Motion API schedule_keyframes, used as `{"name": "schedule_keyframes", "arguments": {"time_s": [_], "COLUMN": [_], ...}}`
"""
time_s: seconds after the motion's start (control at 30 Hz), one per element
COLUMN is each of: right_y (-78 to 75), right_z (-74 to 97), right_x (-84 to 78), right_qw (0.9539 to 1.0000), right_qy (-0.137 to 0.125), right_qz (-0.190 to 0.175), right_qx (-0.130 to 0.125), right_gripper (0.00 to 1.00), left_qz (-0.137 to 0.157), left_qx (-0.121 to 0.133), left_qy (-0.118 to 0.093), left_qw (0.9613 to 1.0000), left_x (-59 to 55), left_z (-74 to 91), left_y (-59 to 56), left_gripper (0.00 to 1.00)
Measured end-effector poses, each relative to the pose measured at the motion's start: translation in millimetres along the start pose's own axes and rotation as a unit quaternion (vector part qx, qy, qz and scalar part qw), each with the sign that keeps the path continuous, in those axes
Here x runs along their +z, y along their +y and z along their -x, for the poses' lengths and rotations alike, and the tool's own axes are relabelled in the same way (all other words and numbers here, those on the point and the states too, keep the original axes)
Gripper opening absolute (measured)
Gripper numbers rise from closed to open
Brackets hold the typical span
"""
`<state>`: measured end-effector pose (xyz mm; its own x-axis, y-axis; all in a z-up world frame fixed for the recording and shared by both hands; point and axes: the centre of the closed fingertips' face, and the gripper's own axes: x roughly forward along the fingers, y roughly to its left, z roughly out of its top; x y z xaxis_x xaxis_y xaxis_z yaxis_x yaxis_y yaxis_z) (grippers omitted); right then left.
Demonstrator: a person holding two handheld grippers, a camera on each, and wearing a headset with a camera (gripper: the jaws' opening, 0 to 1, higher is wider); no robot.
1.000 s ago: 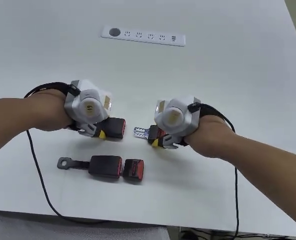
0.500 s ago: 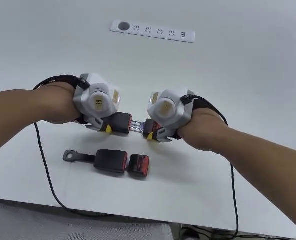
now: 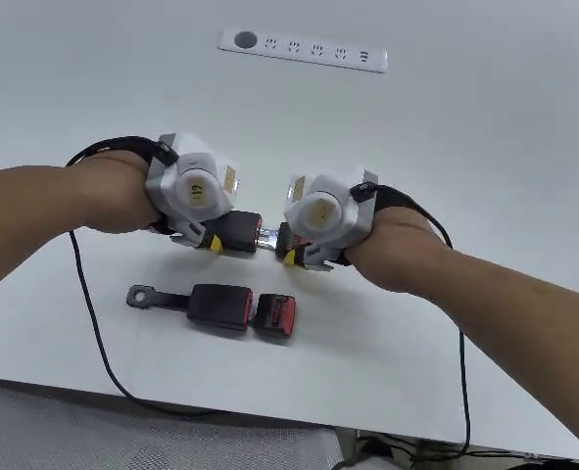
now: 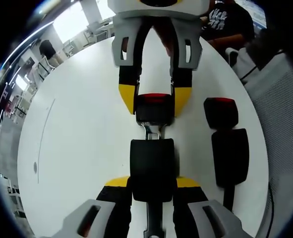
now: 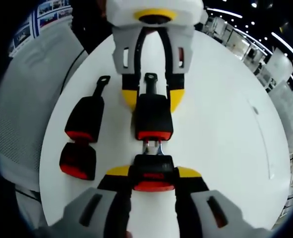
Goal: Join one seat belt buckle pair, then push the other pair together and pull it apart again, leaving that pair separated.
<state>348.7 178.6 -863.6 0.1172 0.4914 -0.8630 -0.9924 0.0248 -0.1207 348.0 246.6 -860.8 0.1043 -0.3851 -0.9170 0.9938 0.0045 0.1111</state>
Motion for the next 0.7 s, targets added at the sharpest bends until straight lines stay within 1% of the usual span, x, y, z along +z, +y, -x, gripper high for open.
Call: {"name": "schedule_keyframes", "arguments": {"time_s": [0.03,0.1,0.17,0.23,0.47,0.53,0.6,0.7], "right_y": [-0.4,-0.9,-0.8,0.0,-1.2,-1.3,-1.2,-1.8], "right_z": [0.0,0.3,0.4,0.0,-1.8,-4.3,-7.4,-8.2], "right_x": [-0.2,-0.8,-0.4,1.1,5.5,11.4,15.8,16.5], "right_qw": [1.0,0.9998,0.9997,0.9996,0.9992,0.999,0.9993,0.9992], "right_qy": [-0.001,-0.015,-0.023,-0.025,-0.033,-0.038,-0.032,-0.032], "right_qz": [-0.001,-0.004,-0.008,-0.008,-0.011,-0.012,-0.004,-0.007], "right_qx": [0.001,0.007,0.01,0.012,0.019,0.022,0.02,0.023], "right_gripper": [0.33,0.32,0.31,0.31,0.3,0.3,0.3,0.3], "left_qz": [-0.001,-0.001,0.001,0.002,0.0,0.0,-0.001,-0.001], "left_qx": [0.0,0.0,0.001,0.002,0.0,-0.002,-0.003,-0.004], "left_qy": [-0.001,-0.005,-0.012,-0.018,-0.029,-0.03,-0.031,-0.03], "left_qw": [1.0,1.0,0.9999,0.9998,0.9996,0.9995,0.9995,0.9995], "left_x": [0.0,0.0,0.0,0.4,2.2,2.8,2.8,2.6], "left_z": [0.0,0.2,0.6,0.5,-0.1,-0.5,-0.7,-1.1], "left_y": [0.1,0.0,0.0,0.3,0.8,0.9,1.0,1.3], "left_gripper": [0.32,0.32,0.32,0.32,0.31,0.31,0.31,0.31]}}
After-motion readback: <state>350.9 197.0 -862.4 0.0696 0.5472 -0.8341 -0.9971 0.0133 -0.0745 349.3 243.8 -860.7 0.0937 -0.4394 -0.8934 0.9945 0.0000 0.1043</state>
